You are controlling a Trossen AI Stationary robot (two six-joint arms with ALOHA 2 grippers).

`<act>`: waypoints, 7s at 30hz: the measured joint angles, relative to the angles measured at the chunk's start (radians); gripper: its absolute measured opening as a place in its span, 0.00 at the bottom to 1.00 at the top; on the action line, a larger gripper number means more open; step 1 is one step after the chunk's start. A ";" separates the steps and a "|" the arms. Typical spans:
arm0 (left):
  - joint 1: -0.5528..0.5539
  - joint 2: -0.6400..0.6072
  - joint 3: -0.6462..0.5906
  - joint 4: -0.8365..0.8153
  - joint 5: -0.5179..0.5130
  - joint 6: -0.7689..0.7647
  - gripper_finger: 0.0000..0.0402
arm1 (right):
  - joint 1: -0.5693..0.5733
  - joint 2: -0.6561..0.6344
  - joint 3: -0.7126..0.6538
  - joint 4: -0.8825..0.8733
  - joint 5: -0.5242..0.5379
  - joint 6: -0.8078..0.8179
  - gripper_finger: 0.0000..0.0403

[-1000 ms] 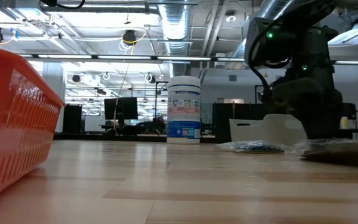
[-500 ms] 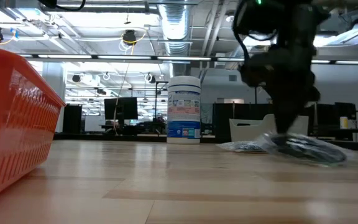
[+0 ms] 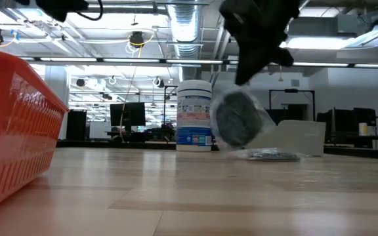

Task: Pick & Place Travel size toiletries
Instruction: Put the black scrub pad into the orange basket

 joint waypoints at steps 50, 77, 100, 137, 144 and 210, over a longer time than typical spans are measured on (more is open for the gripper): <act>0.606 0.729 0.000 0.784 0.864 0.126 0.72 | 0.089 -0.001 0.089 0.365 0.060 -0.324 0.00; 0.405 0.485 0.001 0.420 0.851 -0.098 0.05 | 0.135 -0.002 0.090 0.395 0.047 -0.408 0.32; 0.037 0.546 0.001 0.387 0.810 -0.277 0.06 | 0.126 -0.002 0.089 0.394 0.048 -0.405 0.36; 0.024 0.640 0.001 0.414 0.826 -0.318 0.60 | 0.126 0.004 0.089 0.397 0.049 -0.405 0.32; 0.024 0.571 0.001 0.414 0.837 -0.306 0.68 | 0.126 0.014 0.089 0.388 0.048 -0.405 0.32; -0.003 0.329 0.001 0.398 0.566 -0.129 0.62 | -0.192 0.014 -0.449 0.294 0.065 0.422 0.45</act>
